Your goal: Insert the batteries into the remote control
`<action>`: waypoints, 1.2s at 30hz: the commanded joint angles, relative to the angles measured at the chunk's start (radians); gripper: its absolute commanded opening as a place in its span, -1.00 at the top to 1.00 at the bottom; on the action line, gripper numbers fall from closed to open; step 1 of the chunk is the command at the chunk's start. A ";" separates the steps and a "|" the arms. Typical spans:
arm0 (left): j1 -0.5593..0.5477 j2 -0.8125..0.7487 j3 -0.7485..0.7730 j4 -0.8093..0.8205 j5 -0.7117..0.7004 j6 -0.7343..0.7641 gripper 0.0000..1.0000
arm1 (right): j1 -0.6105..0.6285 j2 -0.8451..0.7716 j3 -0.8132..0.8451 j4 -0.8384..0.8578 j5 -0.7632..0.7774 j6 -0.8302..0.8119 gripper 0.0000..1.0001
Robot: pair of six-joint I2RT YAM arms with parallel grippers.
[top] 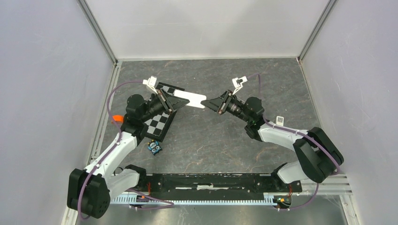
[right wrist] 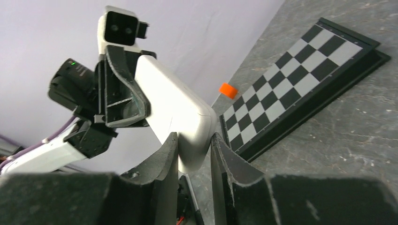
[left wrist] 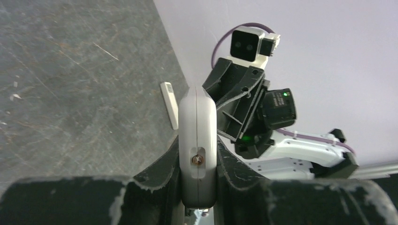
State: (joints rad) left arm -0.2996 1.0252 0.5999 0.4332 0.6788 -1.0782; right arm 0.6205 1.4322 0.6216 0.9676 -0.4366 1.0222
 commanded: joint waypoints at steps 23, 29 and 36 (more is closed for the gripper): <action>-0.122 -0.059 0.218 -0.586 0.271 0.632 0.92 | -0.016 -0.099 0.208 -0.768 -0.653 -0.988 -0.70; -0.124 -0.085 0.224 -0.603 0.282 0.660 0.85 | -0.016 -0.040 0.224 -0.704 -0.760 -0.891 0.09; -0.125 -0.097 0.198 -0.549 0.265 0.622 0.54 | -0.010 0.009 0.182 -0.391 -0.706 -0.565 0.96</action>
State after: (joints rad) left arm -0.4232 0.9539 0.7807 -0.1741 0.9184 -0.4137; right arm 0.6067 1.4174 0.8139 0.3286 -1.1904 0.3042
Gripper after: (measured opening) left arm 0.275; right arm 0.187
